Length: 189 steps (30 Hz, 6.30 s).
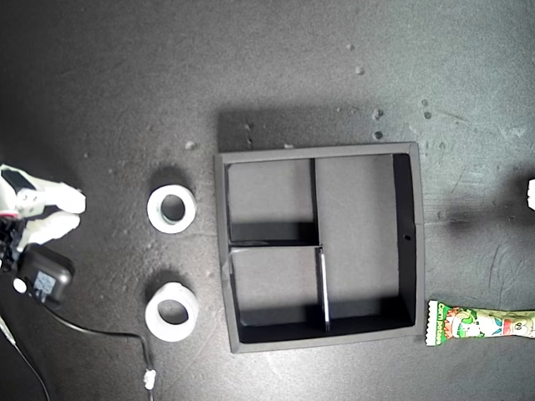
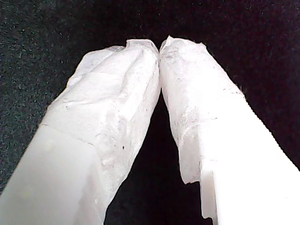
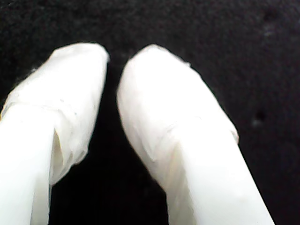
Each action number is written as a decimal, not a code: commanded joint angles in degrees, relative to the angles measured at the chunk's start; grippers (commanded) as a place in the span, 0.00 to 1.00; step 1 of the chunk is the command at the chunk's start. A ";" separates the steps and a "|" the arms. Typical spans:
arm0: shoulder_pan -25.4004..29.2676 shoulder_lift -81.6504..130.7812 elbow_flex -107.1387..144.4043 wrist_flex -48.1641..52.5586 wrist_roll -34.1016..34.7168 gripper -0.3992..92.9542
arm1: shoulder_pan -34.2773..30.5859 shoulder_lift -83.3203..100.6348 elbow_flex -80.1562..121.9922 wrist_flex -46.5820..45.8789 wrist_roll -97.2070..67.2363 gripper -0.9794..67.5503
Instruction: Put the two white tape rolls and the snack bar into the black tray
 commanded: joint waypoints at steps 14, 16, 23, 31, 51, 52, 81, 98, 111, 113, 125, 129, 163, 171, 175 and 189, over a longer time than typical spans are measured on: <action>-0.18 2.72 3.34 2.11 -3.52 0.01 | 0.70 0.18 0.70 0.09 -14.85 0.01; -0.18 2.72 3.34 2.11 -3.52 0.01 | 0.70 0.18 0.70 0.09 -14.85 0.01; -0.18 2.72 3.34 2.11 -3.34 0.01 | 0.70 0.18 0.70 0.09 -14.85 0.01; -0.26 2.72 3.34 2.11 -3.25 0.01 | 0.70 0.18 0.70 0.09 -14.85 0.01; 3.78 2.72 3.25 -22.32 10.90 0.03 | -6.15 0.18 0.70 -23.03 -29.97 0.01; 3.34 2.72 2.99 -23.38 11.87 0.05 | -3.96 0.18 0.70 -23.82 -24.61 0.01; -2.02 -29.53 -37.88 -17.93 14.50 0.22 | 9.05 0.18 0.62 -29.09 0.70 0.13; 3.52 -95.71 -75.59 -9.49 18.72 0.25 | 6.42 0.18 -5.19 -28.48 -9.05 0.24; 0.97 -105.56 -78.93 -9.23 18.54 0.25 | 4.39 0.18 -4.57 -31.29 -10.20 0.25; 0.00 -108.46 -80.68 -9.23 18.28 0.22 | 3.96 0.18 -5.19 -32.52 -12.66 0.28; -5.01 -105.12 -81.39 -9.05 18.28 0.01 | -1.41 -12.48 -41.22 -28.39 -49.31 0.42; -5.19 -98.35 -82.09 -6.59 19.60 0.01 | -5.36 -17.58 -47.72 -26.37 -56.34 0.42; 4.83 -138.16 -163.04 27.16 32.87 0.01 | 2.11 -40.52 -67.24 -17.84 -40.34 0.66; 6.15 -152.23 -174.20 27.16 32.08 0.02 | -12.66 -77.34 -98.35 -5.10 -16.79 0.66; 6.33 -155.21 -175.69 27.16 31.73 0.02 | -23.20 -76.38 -87.45 -0.35 16.08 0.66; 8.79 -160.05 -177.80 27.16 27.42 0.22 | -42.54 -77.34 -48.60 -46.14 53.79 0.66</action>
